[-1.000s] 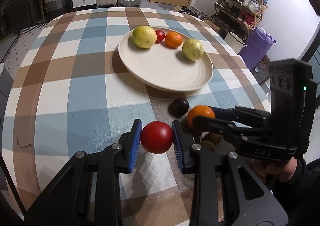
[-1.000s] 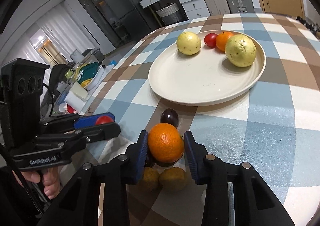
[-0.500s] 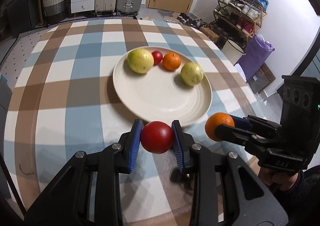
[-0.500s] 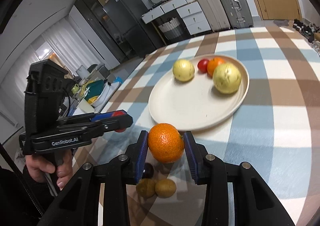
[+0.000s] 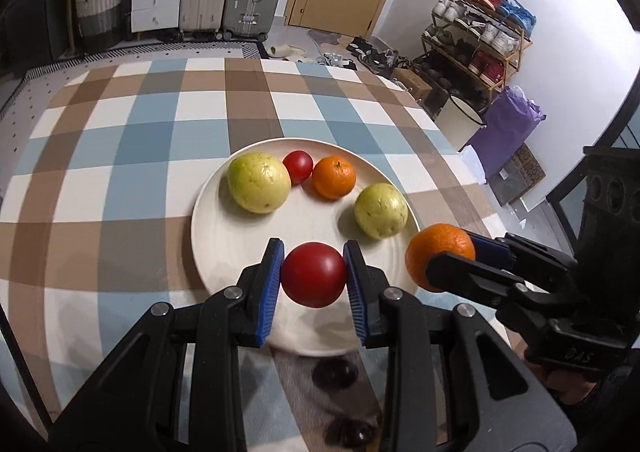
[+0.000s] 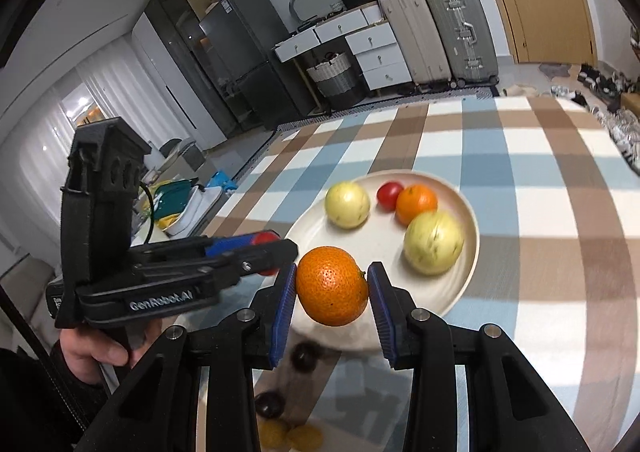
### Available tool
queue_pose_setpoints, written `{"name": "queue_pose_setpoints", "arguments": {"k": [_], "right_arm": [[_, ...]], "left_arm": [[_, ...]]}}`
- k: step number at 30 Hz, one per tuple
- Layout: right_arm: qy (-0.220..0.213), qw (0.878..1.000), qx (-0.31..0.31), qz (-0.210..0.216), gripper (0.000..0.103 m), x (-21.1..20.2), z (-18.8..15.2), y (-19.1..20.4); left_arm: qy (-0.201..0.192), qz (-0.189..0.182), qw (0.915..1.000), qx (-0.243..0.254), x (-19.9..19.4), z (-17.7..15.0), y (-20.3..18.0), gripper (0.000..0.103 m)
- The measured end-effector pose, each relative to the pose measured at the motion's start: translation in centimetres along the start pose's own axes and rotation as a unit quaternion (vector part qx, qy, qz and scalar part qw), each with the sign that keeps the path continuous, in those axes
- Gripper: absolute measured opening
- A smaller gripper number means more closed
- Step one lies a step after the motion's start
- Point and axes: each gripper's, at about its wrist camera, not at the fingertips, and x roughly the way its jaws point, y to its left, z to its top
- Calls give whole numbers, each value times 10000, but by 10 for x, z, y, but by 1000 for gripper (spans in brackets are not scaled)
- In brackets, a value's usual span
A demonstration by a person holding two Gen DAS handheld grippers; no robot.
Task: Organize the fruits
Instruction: 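Carry tomato and orange onto the white plate and open both grippers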
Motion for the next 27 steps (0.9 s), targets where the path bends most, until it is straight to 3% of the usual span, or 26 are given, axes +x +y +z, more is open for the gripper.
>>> {"name": "queue_pose_setpoints", "arguments": {"k": [14,27], "right_arm": [[157,9996,242,-53,37,43,38,-17],[466,9984,142,-276,37,83,39,-14]], "left_arm": [[160,121,9996,-201,43,16,28,28],[153,293,9991,-275,55,20,49,28]]}}
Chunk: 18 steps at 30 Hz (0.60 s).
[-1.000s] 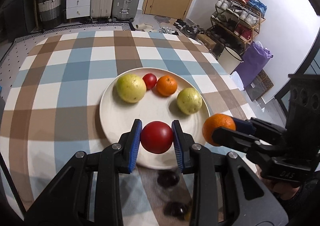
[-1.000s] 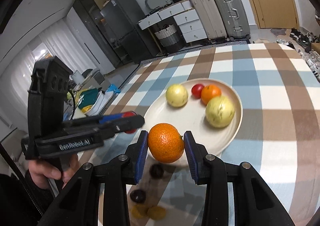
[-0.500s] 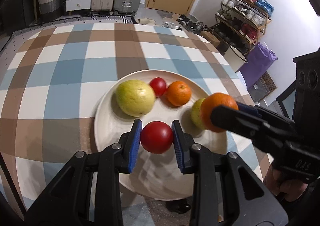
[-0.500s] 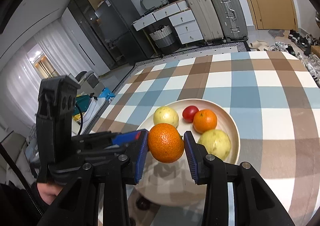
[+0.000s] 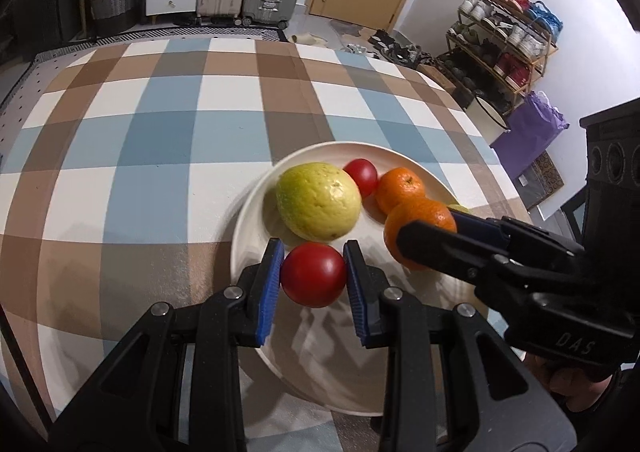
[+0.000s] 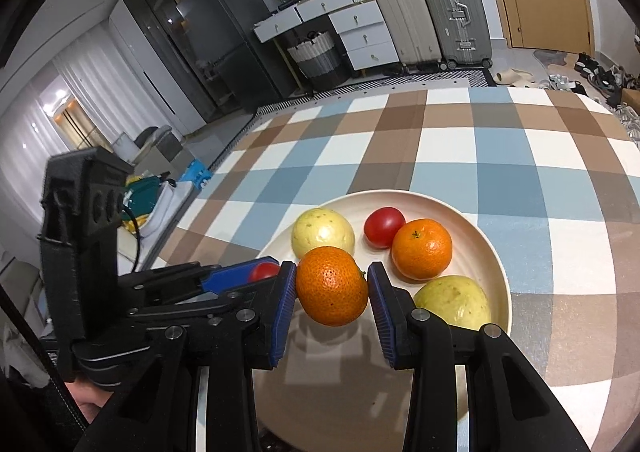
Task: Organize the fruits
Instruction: 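Carry tomato and orange onto the white plate and open both grippers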
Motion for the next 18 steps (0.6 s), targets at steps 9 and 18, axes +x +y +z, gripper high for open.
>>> {"name": "queue_pose_setpoints", "arguments": {"k": [9,18], "right_arm": [[-56,9998,86,-141,46,10,4,-4],[-507,9986,136,-67,49,-22,2,-1]], "left_arm": [[-106,-78,9999,-90,-5,4,5,28],[-378,196,9990,-147,-35,0,1,36]]}}
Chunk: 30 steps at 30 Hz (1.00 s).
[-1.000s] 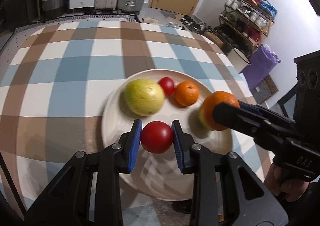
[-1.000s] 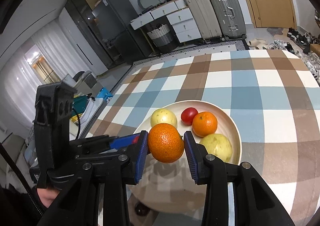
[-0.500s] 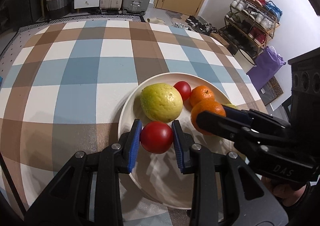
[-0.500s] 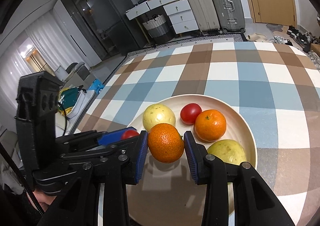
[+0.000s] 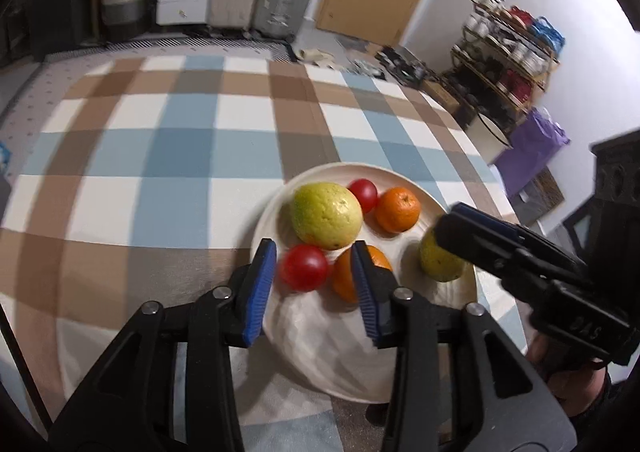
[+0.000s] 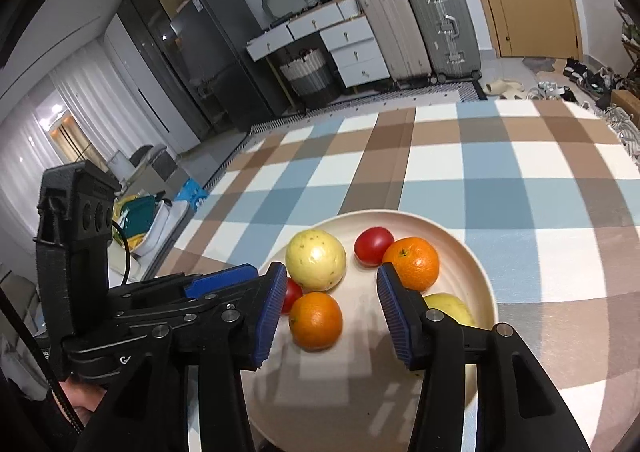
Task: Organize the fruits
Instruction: 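Carry tomato and orange onto the white plate and open both grippers, then withdraw both grippers from the plate toward the remaining fruit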
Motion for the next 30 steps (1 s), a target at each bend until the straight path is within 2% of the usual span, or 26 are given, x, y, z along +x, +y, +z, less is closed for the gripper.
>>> {"name": "queue_pose_setpoints", "arguments": {"k": [2,7,8,9,10,11,12,15,16,17,23,25,30], "right_arm": [[-169,9998,-40,-27,49,-12,-2,3],[-522,9984,-162,-113,49,-46,-10,12],[-566,9982,-163,-128,51,-51,-11,13],[-600,9979,-170,-148,54,-55,-13,14],[-673,9974,-190,-153,57,-61,-16,16],[-794,9965,-223,-114,64,-69,-19,19],[-878,9958,-253,-112,74,-74,-21,20],[-1316,9900,-449,-240,94,-99,-33,30],[-1395,9887,-475,-264,96,-104,-35,32],[-1459,9877,-480,-278,100,-110,-38,33],[-1554,9851,-542,-495,102,-128,-53,43],[-1548,9843,-591,-614,103,-134,-61,47],[-1502,9847,-639,-603,103,-145,-75,52]], "left_arm": [[-179,180,9997,42,-12,-2,-2,36],[-423,294,9987,35,-43,-9,-7,40],[-465,300,9985,30,-48,-11,-9,46],[-532,305,9981,36,-56,-14,-11,57],[-604,326,9976,28,-62,-17,-12,64],[-689,355,9970,1,-69,-20,-13,76],[-833,360,9959,-46,-78,-24,-14,82],[-1054,338,9938,84,-95,-33,-22,89],[-1120,372,9929,155,-101,-38,-26,93],[-1174,388,9921,207,-105,-41,-29,102],[-1580,389,9855,474,-140,-64,-48,102],[-1613,418,9848,501,-149,-71,-52,102],[-1560,473,9859,369,-163,-86,-52,102]]}}
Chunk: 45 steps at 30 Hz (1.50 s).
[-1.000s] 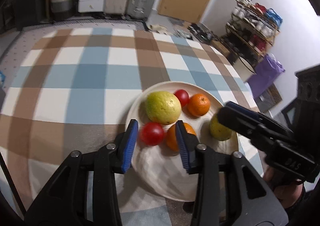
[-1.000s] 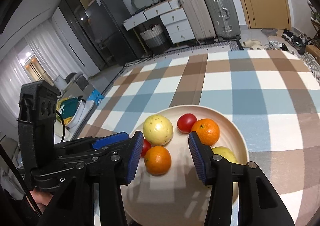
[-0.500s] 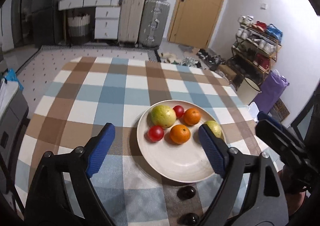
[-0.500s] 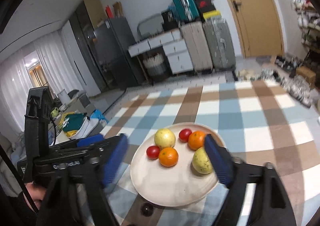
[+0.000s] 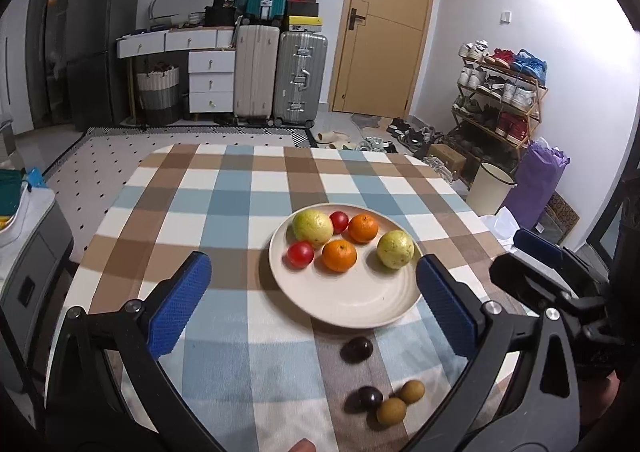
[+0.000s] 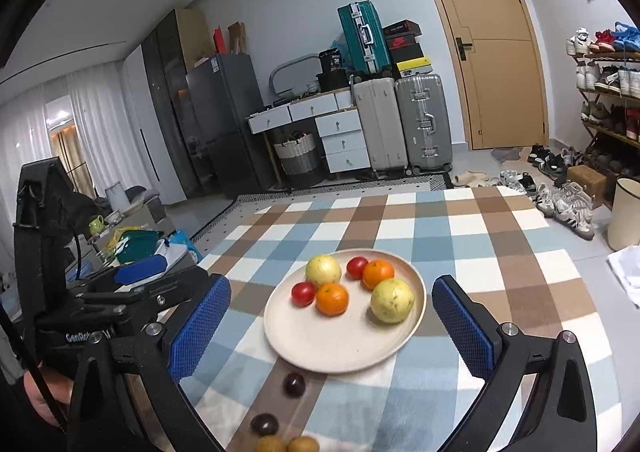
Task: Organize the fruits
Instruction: 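Withdraw both grippers from the plate toward the remaining fruit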
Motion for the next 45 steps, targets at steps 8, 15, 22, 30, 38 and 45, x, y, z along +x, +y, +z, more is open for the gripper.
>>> {"name": "queue_pose_setpoints", "arguments": {"k": [8,15,22,30,38,45], "right_arm": [[89,10000,-11,36,103,-23,-16,8],[182,9994,-199,221,103,-39,-33,18],[409,9984,-357,154,103,-45,-57,23],[604,9974,-399,43,103,-45,-74,26],[837,9955,-445,36,103,-36,-91,29],[1153,9931,-232,-40,102,-21,-102,21]], "left_arm": [[165,162,9997,-20,-18,-29,-1,102],[490,183,9986,38,-19,-55,-3,102],[670,151,9976,-43,-19,-77,0,102],[869,152,9961,-89,-18,-97,5,102],[1039,148,9944,-128,-15,-114,10,102],[1155,153,9926,-327,-11,-125,22,102]]}}
